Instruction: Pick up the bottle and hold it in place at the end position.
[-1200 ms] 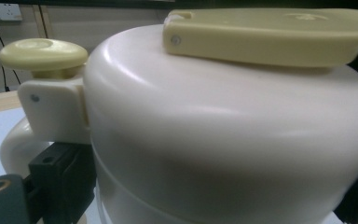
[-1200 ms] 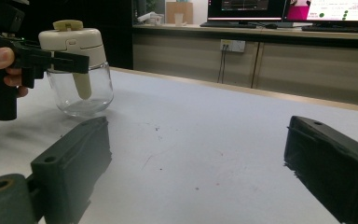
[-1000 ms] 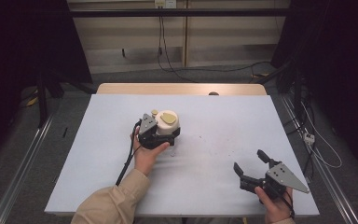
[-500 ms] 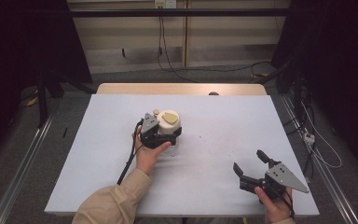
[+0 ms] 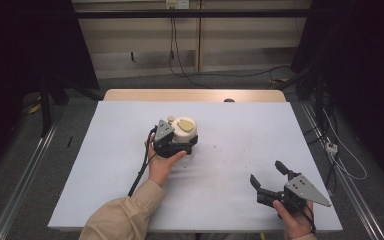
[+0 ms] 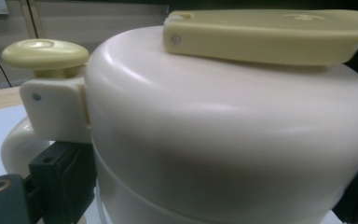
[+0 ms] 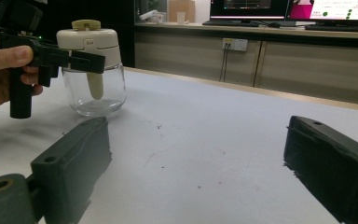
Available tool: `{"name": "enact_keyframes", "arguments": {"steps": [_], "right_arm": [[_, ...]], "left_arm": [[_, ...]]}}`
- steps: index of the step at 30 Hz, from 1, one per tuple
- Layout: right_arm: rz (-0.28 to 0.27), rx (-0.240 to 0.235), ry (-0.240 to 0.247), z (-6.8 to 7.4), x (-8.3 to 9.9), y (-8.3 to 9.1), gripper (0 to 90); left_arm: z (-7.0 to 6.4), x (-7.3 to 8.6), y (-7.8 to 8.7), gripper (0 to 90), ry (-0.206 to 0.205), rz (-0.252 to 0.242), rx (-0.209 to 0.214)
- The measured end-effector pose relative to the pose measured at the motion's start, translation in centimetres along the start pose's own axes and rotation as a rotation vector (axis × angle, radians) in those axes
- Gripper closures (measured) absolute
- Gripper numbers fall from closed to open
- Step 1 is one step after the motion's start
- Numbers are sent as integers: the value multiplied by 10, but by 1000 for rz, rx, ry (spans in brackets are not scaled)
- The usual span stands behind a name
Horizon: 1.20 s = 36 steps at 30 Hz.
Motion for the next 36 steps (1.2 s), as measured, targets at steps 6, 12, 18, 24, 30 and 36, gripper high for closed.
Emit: {"name": "enact_keyframes", "arguments": {"steps": [6,12,18,24,30,36], "right_arm": [[1,-4,1,0,0,0,66],[1,-8,3,1,0,0,67],[3,-10,4,2,1,0,67],[5,-14,7,3,1,-1,67],[5,-18,10,3,1,-1,68],[7,-17,8,3,1,-1,67]], "left_arm": [[-1,2,-4,62,0,6,4],[-2,4,-7,62,7,14,5],[-2,7,-9,62,8,24,10],[0,9,-11,62,6,30,5],[0,9,-13,62,21,25,-3],[-1,11,-14,62,6,38,4]]}}
Point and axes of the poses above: each handheld gripper's, and its own axes: y roughly backward along the jaws, x roughly out of its underside, z roughly to its left, the point moved 8 cm from there along -y, roughly forward along the jaws, and after that the axes turned 9 degrees about -z, right-handed, at the moved point
